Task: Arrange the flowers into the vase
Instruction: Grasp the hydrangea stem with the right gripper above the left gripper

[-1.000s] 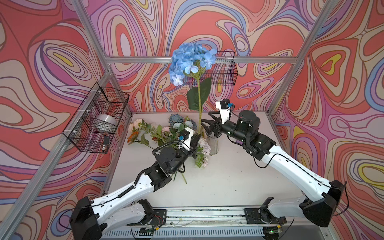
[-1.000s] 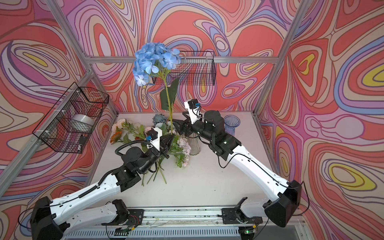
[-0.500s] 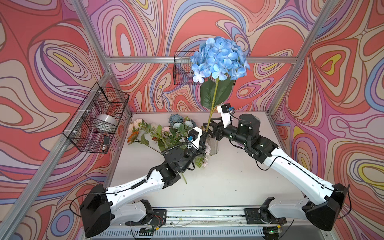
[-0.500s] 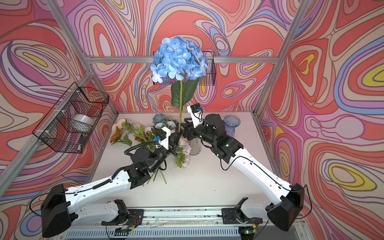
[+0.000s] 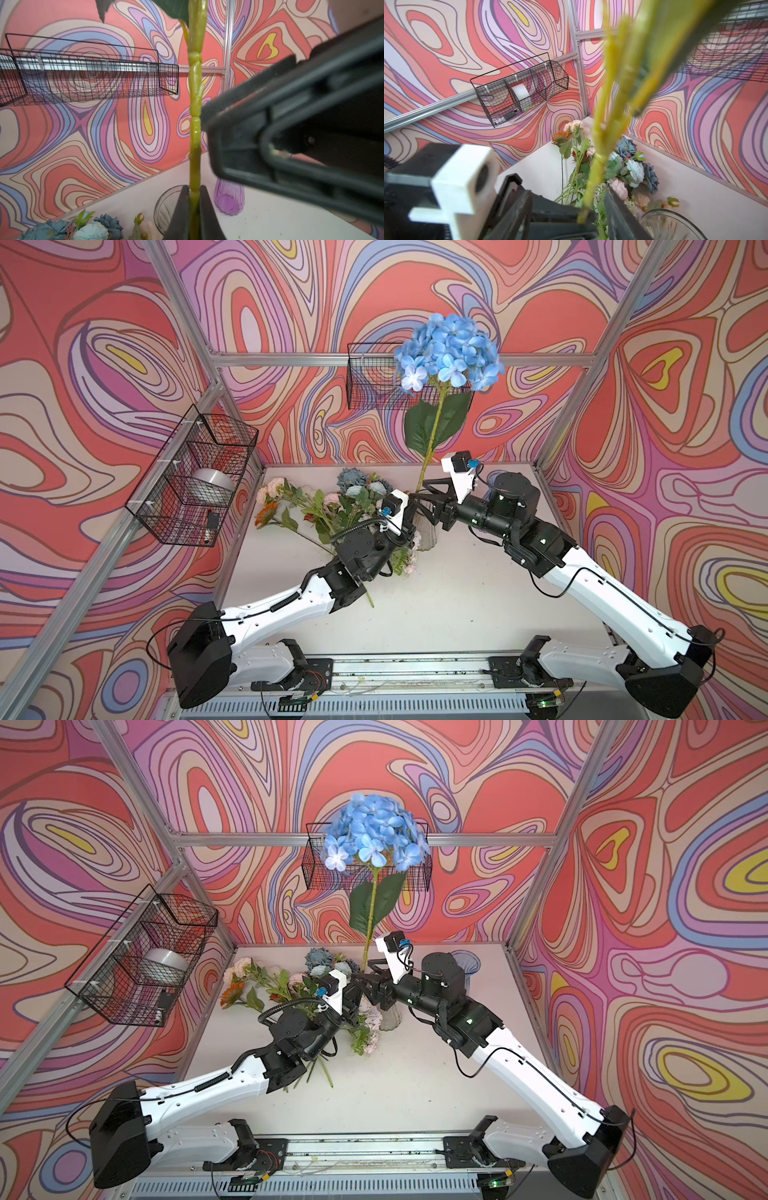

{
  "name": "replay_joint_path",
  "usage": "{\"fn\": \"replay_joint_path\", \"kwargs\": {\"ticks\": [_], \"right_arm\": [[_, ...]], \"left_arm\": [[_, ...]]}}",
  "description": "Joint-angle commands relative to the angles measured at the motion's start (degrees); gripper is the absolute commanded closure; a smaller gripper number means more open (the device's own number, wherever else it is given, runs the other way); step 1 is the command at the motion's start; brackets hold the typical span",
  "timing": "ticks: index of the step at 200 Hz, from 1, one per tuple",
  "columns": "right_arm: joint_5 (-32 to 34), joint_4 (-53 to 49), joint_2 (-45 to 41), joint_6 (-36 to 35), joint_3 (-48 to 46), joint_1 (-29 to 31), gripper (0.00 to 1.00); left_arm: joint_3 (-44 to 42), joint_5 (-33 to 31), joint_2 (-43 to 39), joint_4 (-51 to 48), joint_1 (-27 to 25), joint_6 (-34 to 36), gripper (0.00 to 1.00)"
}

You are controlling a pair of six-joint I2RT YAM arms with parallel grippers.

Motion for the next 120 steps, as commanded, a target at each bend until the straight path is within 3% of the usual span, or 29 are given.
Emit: {"fn": "replay_joint_path", "kwargs": {"ticks": [1, 25, 68, 103, 106, 120], "right_arm": [[-3.5, 2.1, 1.2, -0.9, 1.9, 0.1, 0.42], [-2.0, 2.7, 2.6, -1.4, 2.8, 0.0, 0.47], [-1.4, 3.5, 4.5, -2.1, 3.4, -0.3, 0.71], [-1.1, 4.0, 5.0, -2.3, 3.1, -0.6, 1.0], [-1.1, 4.0, 5.2, -2.3, 3.0, -0.6, 1.0], [-0.6, 4.2, 5.2, -2.6, 2.6, -0.7, 1.0]], "left_arm": [[1.2, 0.7, -0.2, 0.4, 0.2, 0.6, 1.0], [0.1, 2.5, -0.4, 1.8, 0.2, 0.7, 1.0], [-0.9, 3.7, -0.5, 1.9, 0.2, 0.6, 1.0], [-1.7, 3.9, -1.0, 1.2, 0.4, 0.0, 1.0], [-1.7, 4.0, -1.1, 1.0, 0.4, -0.1, 0.96], [-2.3, 4.7, -1.8, 0.5, 1.2, -1.4, 0.62]]}}
